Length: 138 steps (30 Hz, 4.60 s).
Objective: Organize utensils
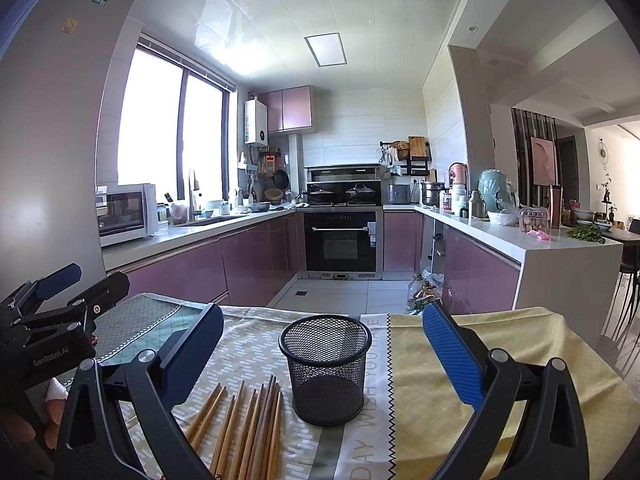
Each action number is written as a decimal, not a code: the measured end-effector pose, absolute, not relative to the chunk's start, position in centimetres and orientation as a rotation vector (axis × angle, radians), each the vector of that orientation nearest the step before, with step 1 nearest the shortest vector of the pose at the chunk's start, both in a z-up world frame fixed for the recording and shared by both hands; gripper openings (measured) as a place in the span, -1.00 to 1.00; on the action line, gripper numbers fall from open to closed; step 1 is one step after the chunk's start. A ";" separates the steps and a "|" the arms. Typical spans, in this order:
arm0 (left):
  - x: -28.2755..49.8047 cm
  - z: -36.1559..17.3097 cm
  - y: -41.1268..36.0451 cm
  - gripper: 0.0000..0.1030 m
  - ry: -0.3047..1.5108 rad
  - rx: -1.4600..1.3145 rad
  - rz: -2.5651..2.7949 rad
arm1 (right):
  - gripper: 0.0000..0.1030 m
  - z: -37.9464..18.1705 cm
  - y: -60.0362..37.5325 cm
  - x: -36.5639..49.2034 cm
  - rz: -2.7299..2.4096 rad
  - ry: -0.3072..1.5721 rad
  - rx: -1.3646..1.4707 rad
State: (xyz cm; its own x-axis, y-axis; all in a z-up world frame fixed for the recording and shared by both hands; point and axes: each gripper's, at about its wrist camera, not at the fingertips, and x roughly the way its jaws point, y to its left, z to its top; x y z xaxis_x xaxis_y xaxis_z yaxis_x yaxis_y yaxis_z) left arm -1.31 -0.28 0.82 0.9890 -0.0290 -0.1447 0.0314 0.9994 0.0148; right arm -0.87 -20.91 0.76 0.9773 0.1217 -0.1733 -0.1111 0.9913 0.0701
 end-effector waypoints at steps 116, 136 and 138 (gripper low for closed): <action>6.1 -7.7 -0.5 -0.85 0.876 0.029 -0.389 | -0.89 -5.1 -19.8 5.5 0.483 0.780 0.063; 4.4 5.7 -1.2 -0.85 0.584 -0.029 -0.559 | -0.89 4.0 -24.2 6.6 0.490 0.489 0.154; 4.8 7.3 -1.4 -0.85 0.551 -0.041 -0.578 | -0.89 5.1 -24.6 7.4 0.495 0.464 0.162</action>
